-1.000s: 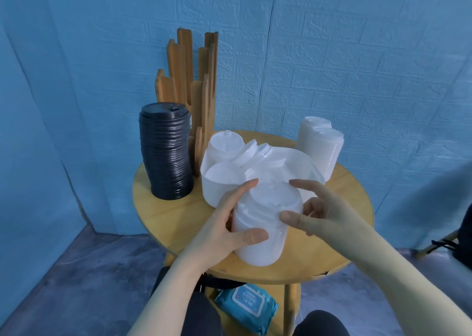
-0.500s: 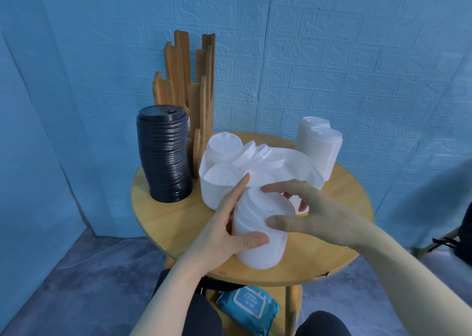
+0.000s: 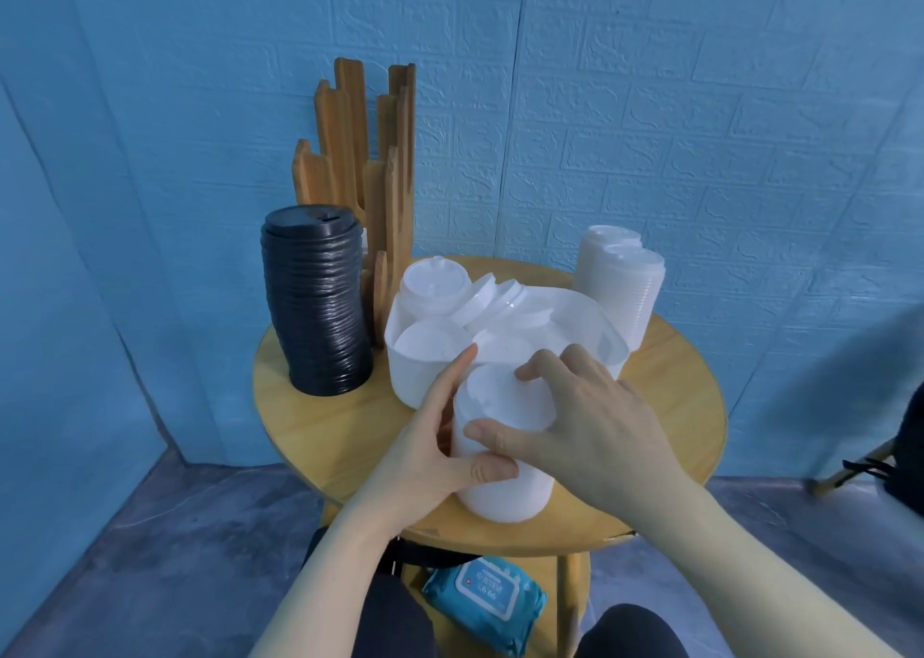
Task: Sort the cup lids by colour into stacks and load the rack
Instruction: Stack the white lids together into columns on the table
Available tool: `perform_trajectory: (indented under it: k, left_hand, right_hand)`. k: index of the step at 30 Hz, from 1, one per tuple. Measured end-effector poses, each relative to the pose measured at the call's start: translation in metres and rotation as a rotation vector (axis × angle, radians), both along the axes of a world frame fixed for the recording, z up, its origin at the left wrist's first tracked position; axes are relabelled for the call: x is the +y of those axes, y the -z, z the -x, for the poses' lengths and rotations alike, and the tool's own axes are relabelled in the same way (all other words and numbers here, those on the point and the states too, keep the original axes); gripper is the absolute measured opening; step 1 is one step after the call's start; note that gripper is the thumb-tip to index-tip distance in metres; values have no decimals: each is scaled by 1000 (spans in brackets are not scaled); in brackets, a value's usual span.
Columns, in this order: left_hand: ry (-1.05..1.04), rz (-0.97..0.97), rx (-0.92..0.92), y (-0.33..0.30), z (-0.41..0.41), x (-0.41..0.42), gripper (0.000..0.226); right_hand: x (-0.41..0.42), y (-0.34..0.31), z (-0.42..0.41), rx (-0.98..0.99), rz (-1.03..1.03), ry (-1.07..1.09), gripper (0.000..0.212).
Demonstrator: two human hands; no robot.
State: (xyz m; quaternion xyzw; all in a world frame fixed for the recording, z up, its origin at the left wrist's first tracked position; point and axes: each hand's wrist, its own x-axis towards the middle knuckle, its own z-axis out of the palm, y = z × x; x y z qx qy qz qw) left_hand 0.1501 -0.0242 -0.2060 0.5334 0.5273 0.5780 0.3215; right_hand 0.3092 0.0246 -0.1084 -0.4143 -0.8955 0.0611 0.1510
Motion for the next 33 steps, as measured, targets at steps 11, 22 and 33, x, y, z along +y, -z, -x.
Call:
perform_trajectory:
  k: [11,22,33]
  left_hand:
    - [-20,-3,73,-4,-2,-2,86]
    - [25,-11,12,-5,-3,-3,96]
    - [26,-20,24,-9,-5,-5,87]
  right_hand:
    - [5,1,-2,-42,-14,-71,67]
    - [30,16,-5,281,309,-352,39]
    - [35,46,-8,626,553,-524,34]
